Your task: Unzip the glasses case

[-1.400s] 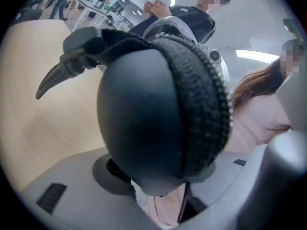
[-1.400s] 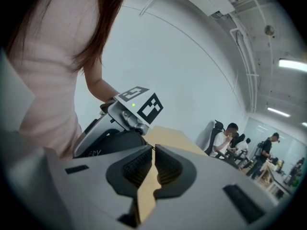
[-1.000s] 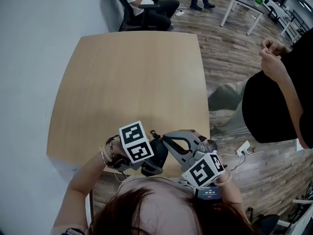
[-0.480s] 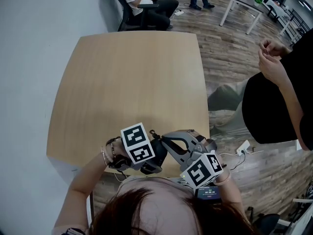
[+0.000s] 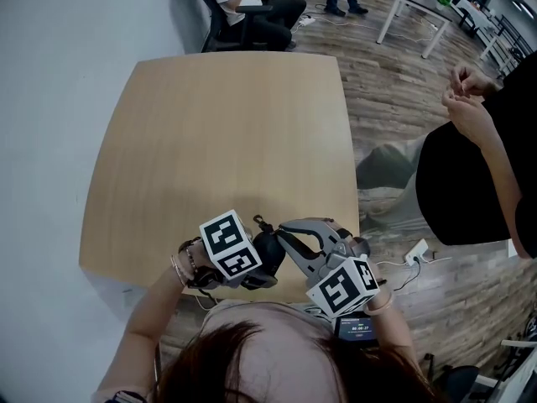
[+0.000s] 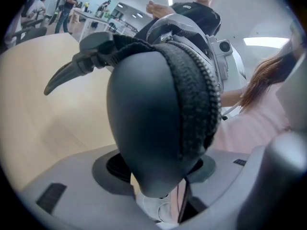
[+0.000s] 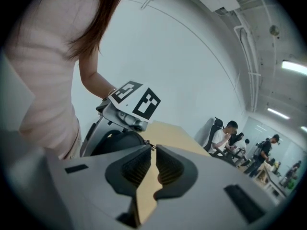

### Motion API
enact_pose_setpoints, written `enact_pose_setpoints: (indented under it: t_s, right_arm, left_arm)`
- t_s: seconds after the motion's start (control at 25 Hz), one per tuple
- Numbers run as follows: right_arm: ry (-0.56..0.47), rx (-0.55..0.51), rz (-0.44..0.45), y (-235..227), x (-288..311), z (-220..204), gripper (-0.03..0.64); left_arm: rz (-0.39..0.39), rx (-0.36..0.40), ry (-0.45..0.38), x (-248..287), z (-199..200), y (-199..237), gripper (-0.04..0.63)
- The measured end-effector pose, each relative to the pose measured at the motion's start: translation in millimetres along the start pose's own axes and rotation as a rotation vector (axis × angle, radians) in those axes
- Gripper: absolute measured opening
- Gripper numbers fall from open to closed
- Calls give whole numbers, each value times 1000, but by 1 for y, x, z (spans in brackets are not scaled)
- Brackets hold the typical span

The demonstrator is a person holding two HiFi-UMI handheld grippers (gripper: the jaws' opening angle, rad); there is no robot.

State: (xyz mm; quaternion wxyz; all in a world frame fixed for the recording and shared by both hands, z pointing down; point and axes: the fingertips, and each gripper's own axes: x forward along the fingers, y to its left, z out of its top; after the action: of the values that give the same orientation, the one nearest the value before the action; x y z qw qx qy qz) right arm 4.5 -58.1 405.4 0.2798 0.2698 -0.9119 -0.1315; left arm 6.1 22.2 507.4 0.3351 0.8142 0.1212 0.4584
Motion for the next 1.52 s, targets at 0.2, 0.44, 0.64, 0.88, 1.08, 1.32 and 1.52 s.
enact_pose_setpoints:
  t_s: [0.2,0.44,0.64,0.88,1.08,1.32,1.52]
  right_arm:
    - [8,31,-57,-15,-4,-5,32]
    - [-6,115,-109,-28,-11,-10,32]
    - [-33,232,-178,-42,-18,-18,31]
    - [-53,353,-248,-54,-30,-29,31]
    - [-56,398,-287,-58,-36,-35,29]
    - [-106,523,-332,-64,-47,-36,18]
    - [-102,592,-334,-62,-51,-39,15]
  left_arm:
    - [13,21,-45,-5,2,1,254]
    - [28,34,-175,-22,13,7,254]
    - [33,18,-381,-52,30,11,255]
    - [90,-31,-709,-104,49,18,255]
    - [130,-36,-891,-130,57,17,255]
    - [243,-22,-1151,-169,63,13,255]
    - [250,-24,-1340,-201,59,4,255]
